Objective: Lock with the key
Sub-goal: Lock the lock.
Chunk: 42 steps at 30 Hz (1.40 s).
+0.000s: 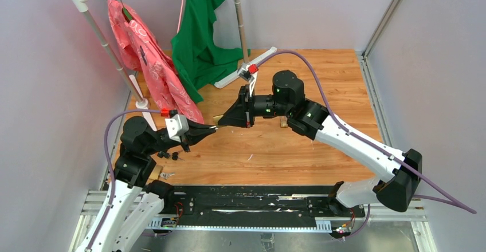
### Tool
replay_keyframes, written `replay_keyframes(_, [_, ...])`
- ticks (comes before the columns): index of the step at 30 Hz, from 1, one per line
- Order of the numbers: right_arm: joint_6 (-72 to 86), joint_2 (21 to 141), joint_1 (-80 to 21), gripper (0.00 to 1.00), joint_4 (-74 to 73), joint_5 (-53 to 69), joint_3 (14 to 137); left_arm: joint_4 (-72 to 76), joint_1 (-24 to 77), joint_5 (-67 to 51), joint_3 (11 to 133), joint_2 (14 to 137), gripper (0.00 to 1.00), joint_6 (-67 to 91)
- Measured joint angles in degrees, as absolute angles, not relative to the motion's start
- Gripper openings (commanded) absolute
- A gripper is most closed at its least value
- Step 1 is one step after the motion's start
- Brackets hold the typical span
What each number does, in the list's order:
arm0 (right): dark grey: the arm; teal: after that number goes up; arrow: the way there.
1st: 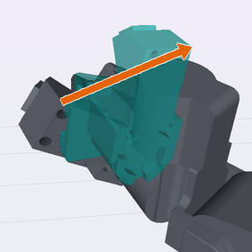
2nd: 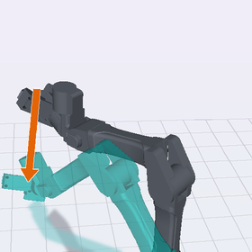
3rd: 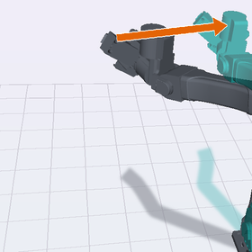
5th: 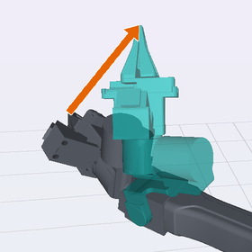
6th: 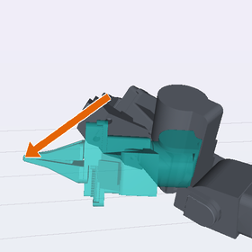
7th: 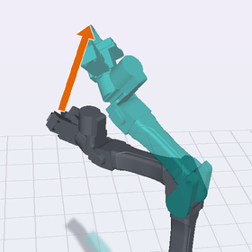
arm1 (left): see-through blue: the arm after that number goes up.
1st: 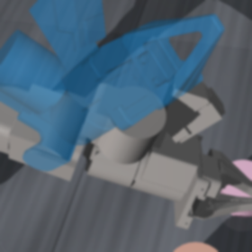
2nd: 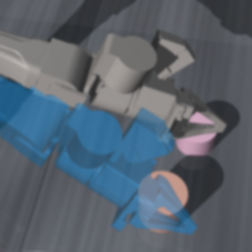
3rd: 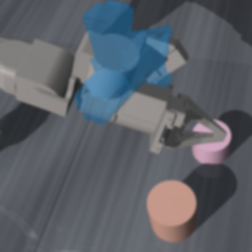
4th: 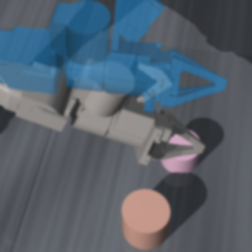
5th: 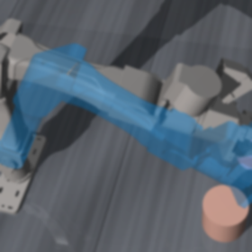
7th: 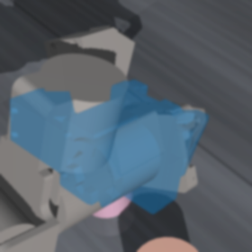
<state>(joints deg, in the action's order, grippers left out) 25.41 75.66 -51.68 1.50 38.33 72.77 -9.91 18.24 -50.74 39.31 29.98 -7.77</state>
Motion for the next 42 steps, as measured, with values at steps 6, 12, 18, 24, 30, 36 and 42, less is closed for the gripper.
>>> replay_keyframes(6, [21.9, 76.4, -51.5, 0.73, -4.2, 38.4, 77.3, -6.8, 18.2, -51.7, 39.3, 30.0, 0.00, -5.9])
replay_keyframes(12, [16.6, 74.7, -46.4, 0.78, -10.9, 37.2, 75.9, -13.3, 18.2, -49.8, 42.9, 31.9, 0.00, -5.9])
replay_keyframes(18, [7.8, 71.4, -42.6, 0.75, -11.5, 39.9, 75.4, -22.9, 18.2, -48.6, 45.2, 33.7, 0.00, -5.4])
replay_keyframes(24, [0.3, 72.0, -42.7, 0.75, -6.4, 53.4, 72.0, -27.1, 18.3, -48.4, 48.1, 34.3, 0.00, -5.5])
replay_keyframes(30, [-7.1, 72.8, -45.4, 0.72, -2.3, 58.5, 69.3, -29.3, 19.0, -49.0, 48.9, 34.1, 0.00, -8.3])
replay_keyframes(36, [-10.4, 76.2, -46.7, 0.65, 1.6, 60.2, 70.4, -30.1, 19.3, -49.4, 48.9, 34.6, 0.00, -9.8])
replay_keyframes(42, [-11.2, 80.6, -47.0, 0.33, 1.3, 60.2, 71.8, -30.2, 19.4, -49.6, 48.9, 35.0, 0.00, -10.5])
